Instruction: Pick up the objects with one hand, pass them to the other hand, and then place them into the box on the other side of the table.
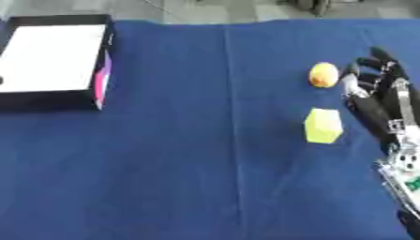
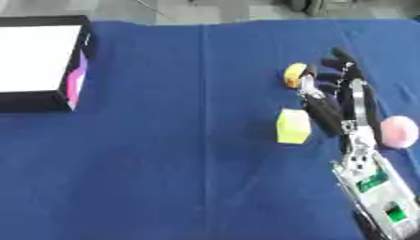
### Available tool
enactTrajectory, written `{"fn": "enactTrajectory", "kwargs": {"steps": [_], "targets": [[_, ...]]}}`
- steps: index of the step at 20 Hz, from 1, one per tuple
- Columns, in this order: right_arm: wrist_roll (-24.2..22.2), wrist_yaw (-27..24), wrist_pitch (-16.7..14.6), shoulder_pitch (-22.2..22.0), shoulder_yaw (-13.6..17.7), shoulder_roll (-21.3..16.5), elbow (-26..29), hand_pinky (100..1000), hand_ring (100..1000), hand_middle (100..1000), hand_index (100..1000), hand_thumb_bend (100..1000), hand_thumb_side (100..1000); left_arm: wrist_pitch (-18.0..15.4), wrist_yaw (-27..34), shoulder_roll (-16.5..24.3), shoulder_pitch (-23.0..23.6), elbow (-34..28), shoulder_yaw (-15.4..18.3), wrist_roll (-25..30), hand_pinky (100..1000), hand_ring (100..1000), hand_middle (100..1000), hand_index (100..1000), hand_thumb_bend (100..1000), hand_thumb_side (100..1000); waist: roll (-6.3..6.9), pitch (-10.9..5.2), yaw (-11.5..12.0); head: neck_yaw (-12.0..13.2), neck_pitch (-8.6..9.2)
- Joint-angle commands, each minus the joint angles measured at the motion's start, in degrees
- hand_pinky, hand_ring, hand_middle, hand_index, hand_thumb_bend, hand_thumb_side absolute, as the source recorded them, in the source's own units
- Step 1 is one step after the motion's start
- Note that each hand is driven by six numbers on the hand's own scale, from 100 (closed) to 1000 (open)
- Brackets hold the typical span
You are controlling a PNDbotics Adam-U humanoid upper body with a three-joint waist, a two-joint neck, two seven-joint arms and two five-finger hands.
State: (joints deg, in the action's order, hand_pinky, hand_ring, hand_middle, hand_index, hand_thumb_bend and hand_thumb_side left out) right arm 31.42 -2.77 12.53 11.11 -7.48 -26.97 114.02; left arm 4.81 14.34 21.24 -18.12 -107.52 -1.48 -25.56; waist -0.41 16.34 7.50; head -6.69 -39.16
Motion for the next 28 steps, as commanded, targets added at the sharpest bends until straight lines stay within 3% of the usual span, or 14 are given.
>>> {"fn": "enactTrajectory", "kwargs": {"steps": [1, 6, 11, 15, 17, 21, 24, 28], "targets": [[0.0, 0.4, -0.1, 0.7, 0.6, -1.3, 0.6, 767, 757, 800, 930, 100, 421, 0.0, 0.0, 1.6, -0.5, -0.7, 0.3, -0.1, 769, 802, 805, 882, 812, 554, 0.10, -0.91, 0.3, -0.6, 0.39], [0.1, 0.1, -0.6, 0.9, 2.0, -4.3, 0.6, 773, 764, 805, 928, 110, 408, 0.0, 0.0, 1.8, -0.7, -0.8, 0.4, -0.2, 769, 802, 805, 882, 814, 555, -0.07, -0.88, 0.7, -3.2, 0.34], [-4.2, -3.0, -0.8, -0.6, 4.1, -13.8, 0.6, 787, 788, 822, 935, 128, 406, 0.1, -0.2, 2.4, -0.2, -0.8, 0.4, -0.2, 769, 803, 805, 882, 815, 554, -0.48, -0.90, 0.1, -5.3, -0.25], [-11.3, -6.4, 0.6, -1.1, 6.9, -20.7, 0.6, 806, 815, 850, 943, 165, 397, 0.1, -0.3, 2.7, 0.0, -0.8, 0.6, -0.4, 769, 803, 805, 882, 815, 552, -0.74, -0.93, -0.2, -5.9, -0.54], [-17.5, -8.3, 2.4, -1.9, 7.6, -27.1, 0.6, 818, 835, 864, 948, 189, 390, 0.2, -0.4, 3.0, 0.3, -0.7, 0.5, -0.3, 769, 803, 805, 882, 815, 552, -1.13, -0.93, -0.5, -6.8, -0.63], [-31.4, -8.7, 5.2, -2.5, 8.9, -34.9, 0.6, 844, 863, 882, 951, 237, 364, 0.2, -0.6, 3.3, 0.5, -0.8, 0.6, -0.4, 770, 804, 806, 882, 814, 553, -1.50, -0.89, -0.7, -7.5, -0.80], [-39.3, -7.0, 7.2, -2.2, 9.6, -38.7, 0.6, 859, 875, 893, 955, 291, 321, 0.2, -0.7, 3.5, 0.6, -1.2, 0.5, -0.3, 770, 804, 806, 882, 814, 553, -1.71, -0.79, -0.7, -7.8, -0.71], [-47.5, -4.4, 8.0, -0.6, 9.4, -41.9, 0.6, 872, 886, 900, 952, 325, 258, 0.3, -0.8, 3.6, 0.6, -1.3, 0.6, -0.4, 770, 804, 806, 882, 813, 552, -1.82, -0.40, -0.7, -7.0, 0.73]]}}
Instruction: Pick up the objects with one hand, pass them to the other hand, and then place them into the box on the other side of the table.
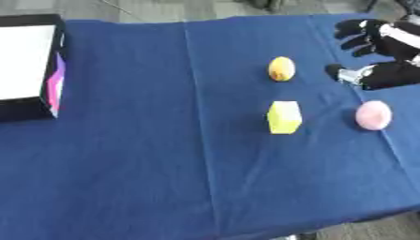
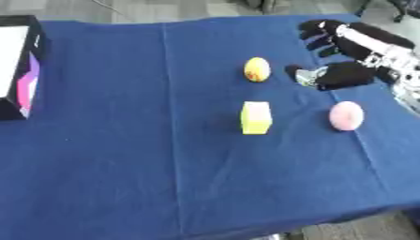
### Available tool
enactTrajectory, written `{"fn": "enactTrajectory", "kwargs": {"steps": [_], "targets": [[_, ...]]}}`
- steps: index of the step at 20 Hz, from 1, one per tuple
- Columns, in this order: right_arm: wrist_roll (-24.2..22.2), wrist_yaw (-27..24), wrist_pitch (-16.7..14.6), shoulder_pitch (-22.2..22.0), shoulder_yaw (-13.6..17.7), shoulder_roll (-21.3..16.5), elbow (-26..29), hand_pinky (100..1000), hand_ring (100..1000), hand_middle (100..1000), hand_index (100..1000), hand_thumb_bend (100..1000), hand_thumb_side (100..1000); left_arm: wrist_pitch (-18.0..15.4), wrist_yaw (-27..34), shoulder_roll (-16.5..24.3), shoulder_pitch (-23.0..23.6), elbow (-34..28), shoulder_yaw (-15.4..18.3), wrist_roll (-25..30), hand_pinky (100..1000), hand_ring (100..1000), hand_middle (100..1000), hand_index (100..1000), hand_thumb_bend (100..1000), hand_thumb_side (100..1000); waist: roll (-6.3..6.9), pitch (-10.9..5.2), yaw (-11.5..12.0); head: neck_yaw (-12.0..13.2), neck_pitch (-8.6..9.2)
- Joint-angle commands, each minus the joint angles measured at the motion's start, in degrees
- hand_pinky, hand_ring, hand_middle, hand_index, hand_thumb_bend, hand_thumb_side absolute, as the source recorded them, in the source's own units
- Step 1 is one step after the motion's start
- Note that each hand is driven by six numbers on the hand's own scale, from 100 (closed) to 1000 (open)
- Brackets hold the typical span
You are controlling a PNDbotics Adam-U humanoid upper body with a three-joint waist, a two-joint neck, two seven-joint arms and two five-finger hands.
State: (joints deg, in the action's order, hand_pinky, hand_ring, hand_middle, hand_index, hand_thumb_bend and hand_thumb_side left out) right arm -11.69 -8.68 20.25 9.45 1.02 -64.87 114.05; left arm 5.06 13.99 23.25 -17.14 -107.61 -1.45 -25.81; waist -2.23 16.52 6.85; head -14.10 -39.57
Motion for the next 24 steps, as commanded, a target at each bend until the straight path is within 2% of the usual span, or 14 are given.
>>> {"fn": "enactTrajectory", "kwargs": {"steps": [1, 2, 3, 5, 7, 11, 17, 24], "targets": [[-6.1, 2.1, 0.4, 1.6, 0.6, -4.6, 0.5, 874, 887, 900, 950, 334, 243, 0.1, -0.5, 1.6, -0.4, -1.2, 0.5, -0.1, 770, 804, 806, 882, 813, 552, -0.02, -0.48, 0.0, 0.6, 1.50], [-7.8, 2.9, 0.7, 2.1, 0.3, -5.3, 0.5, 880, 891, 900, 943, 299, 285, 0.2, -0.5, 1.7, -0.4, -1.3, 0.5, -0.1, 770, 805, 806, 882, 813, 552, -0.06, -0.36, 0.1, 0.8, 1.90], [-9.3, 4.0, 1.2, 2.7, -0.2, -5.8, 0.5, 883, 893, 899, 937, 291, 289, 0.3, -0.5, 1.7, -0.5, -1.3, 0.5, -0.1, 770, 805, 807, 882, 812, 552, -0.09, -0.26, 0.1, 1.0, 2.23], [-12.0, 6.4, 1.9, 3.8, -1.3, -6.4, 0.5, 886, 892, 889, 922, 319, 251, 0.4, -0.5, 1.7, -0.6, -1.3, 0.5, -0.1, 770, 805, 807, 882, 812, 552, -0.17, -0.10, 0.3, 1.3, 2.59], [-14.8, 9.1, 2.7, 4.6, -2.3, -6.9, 0.5, 895, 896, 882, 914, 380, 191, 0.4, -0.4, 1.8, -0.7, -1.4, 0.5, -0.1, 770, 805, 807, 882, 811, 552, -0.33, -0.01, 0.4, 1.4, 2.44], [-19.3, 13.7, 4.5, 6.2, -4.2, -7.2, 0.5, 897, 890, 868, 902, 437, 136, 0.5, -0.4, 1.9, -0.8, -1.4, 0.3, 0.1, 770, 805, 807, 882, 810, 552, -0.61, -0.02, 0.6, 1.1, 1.95], [-20.7, 16.8, 6.1, 8.2, -7.2, -6.1, 0.5, 894, 875, 847, 851, 470, 106, 0.5, -0.2, 1.8, -1.1, -1.4, 0.1, 0.3, 771, 806, 807, 882, 809, 552, -0.55, 0.01, 1.1, 0.4, 1.85], [-17.5, 19.0, 8.1, 10.1, -10.2, -4.4, 0.5, 886, 863, 836, 865, 498, 100, 0.7, -0.1, 1.6, -1.3, -1.4, -0.2, 0.7, 771, 806, 807, 882, 809, 551, -0.45, 0.05, 1.6, -1.1, 1.21]]}}
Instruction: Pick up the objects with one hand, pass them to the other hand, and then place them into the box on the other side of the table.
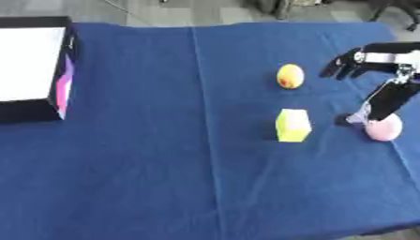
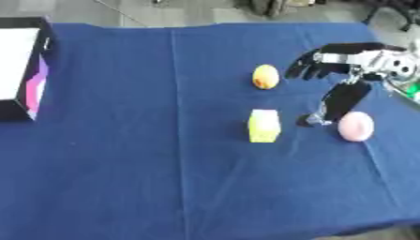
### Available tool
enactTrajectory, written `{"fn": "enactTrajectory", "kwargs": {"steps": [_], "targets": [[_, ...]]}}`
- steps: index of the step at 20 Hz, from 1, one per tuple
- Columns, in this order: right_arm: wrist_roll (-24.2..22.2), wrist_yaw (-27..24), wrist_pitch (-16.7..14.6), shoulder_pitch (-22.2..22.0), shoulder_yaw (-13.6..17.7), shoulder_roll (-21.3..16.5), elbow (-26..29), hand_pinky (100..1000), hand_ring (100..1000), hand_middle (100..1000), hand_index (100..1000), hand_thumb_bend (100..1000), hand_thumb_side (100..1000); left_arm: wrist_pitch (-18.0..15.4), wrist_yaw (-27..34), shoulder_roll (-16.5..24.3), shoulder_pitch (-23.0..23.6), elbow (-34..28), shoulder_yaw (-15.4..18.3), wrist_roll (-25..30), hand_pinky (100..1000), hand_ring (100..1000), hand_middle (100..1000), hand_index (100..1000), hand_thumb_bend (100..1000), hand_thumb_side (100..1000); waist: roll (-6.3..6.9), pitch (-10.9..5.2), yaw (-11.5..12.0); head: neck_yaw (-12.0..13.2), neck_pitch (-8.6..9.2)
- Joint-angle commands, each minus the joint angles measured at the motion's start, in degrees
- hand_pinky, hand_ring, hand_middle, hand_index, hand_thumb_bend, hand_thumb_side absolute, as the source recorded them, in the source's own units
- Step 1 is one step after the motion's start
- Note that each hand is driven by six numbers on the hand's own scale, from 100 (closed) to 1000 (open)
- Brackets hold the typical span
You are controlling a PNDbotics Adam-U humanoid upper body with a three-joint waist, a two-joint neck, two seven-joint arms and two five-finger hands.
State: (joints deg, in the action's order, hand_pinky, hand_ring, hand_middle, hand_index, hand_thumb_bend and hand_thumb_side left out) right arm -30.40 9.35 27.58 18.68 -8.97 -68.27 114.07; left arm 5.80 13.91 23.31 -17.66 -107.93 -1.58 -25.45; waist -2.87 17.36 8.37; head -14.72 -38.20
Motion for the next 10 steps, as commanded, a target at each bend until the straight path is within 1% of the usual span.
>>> {"fn": "enactTrajectory", "kwargs": {"steps": [1, 4, 5, 10], "targets": [[1.5, 1.4, 1.1, 1.0, -0.7, -0.8, 0.5, 886, 864, 835, 866, 507, 100, 0.0, 0.0, 1.5, -0.8, -1.1, -0.1, 0.3, 771, 806, 807, 882, 808, 551, 0.18, -0.80, 0.2, -0.7, -0.22], [1.9, 2.8, 2.1, 1.3, -2.5, 0.1, 0.5, 884, 864, 831, 865, 521, 100, 0.0, 0.1, 1.4, -1.0, -1.1, -0.3, 0.5, 771, 806, 808, 882, 812, 547, 0.20, -0.77, 0.5, -1.1, -0.24], [1.9, 3.2, 2.4, 1.4, -3.1, 0.5, 0.5, 884, 864, 830, 865, 513, 103, 0.0, 0.2, 1.4, -1.1, -1.1, -0.4, 0.6, 771, 807, 808, 882, 808, 551, 0.21, -0.76, 0.6, -1.1, -0.23], [1.7, 4.8, 4.0, 2.3, -5.2, 1.9, 0.5, 883, 864, 822, 862, 525, 108, 0.2, 0.2, 1.2, -1.3, -1.1, -0.7, 0.9, 771, 807, 808, 882, 807, 551, 0.28, -0.60, 1.0, -1.5, -0.37]]}}
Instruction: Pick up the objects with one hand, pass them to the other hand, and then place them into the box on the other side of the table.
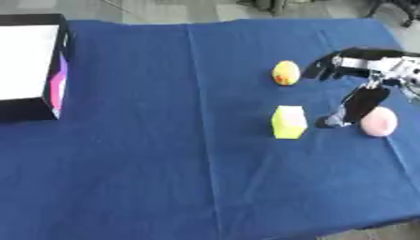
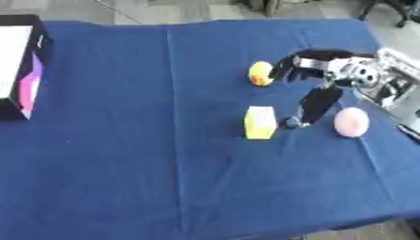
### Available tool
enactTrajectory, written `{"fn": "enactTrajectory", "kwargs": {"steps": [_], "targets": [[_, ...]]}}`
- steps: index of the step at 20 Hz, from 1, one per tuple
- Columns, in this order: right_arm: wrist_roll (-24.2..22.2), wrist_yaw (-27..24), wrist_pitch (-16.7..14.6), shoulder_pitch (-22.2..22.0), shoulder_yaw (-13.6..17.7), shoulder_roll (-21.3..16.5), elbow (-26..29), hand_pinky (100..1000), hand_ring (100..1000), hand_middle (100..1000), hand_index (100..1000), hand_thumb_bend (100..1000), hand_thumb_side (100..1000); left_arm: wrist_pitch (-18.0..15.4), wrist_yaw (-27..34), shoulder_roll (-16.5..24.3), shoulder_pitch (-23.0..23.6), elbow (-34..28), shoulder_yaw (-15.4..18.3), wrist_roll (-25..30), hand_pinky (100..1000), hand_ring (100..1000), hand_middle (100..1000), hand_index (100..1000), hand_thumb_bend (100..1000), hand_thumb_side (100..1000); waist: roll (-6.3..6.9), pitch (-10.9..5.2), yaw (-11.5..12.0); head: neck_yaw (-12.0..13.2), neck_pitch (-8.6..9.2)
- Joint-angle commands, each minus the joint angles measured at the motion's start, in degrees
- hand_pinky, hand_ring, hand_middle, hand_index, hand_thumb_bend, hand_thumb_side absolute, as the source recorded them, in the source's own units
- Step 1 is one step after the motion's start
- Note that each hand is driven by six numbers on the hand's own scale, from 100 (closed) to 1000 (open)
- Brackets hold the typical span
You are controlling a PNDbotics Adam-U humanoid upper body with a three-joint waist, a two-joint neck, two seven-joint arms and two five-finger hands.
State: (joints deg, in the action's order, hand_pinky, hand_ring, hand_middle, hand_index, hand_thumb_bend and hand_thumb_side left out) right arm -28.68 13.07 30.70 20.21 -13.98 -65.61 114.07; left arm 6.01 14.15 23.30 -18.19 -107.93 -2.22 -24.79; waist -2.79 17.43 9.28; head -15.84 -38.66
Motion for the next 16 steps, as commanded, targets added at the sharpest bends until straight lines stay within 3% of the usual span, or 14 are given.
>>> {"fn": "enactTrajectory", "kwargs": {"steps": [1, 16], "targets": [[0.0, 1.5, 1.3, 0.8, -0.5, -0.5, 0.5, 883, 863, 821, 861, 527, 107, -0.1, 0.0, 1.2, -0.9, -1.2, -0.1, 0.2, 771, 807, 808, 882, 806, 552, 0.21, -0.62, 0.2, -0.5, 0.06], [1.4, 5.2, 6.6, 1.6, -3.0, 2.7, 0.5, 881, 863, 811, 849, 511, 107, 0.0, 0.5, 0.5, -1.9, -1.4, -0.5, 0.7, 772, 809, 809, 881, 801, 552, 0.43, 0.32, 1.4, -1.4, 0.76]]}}
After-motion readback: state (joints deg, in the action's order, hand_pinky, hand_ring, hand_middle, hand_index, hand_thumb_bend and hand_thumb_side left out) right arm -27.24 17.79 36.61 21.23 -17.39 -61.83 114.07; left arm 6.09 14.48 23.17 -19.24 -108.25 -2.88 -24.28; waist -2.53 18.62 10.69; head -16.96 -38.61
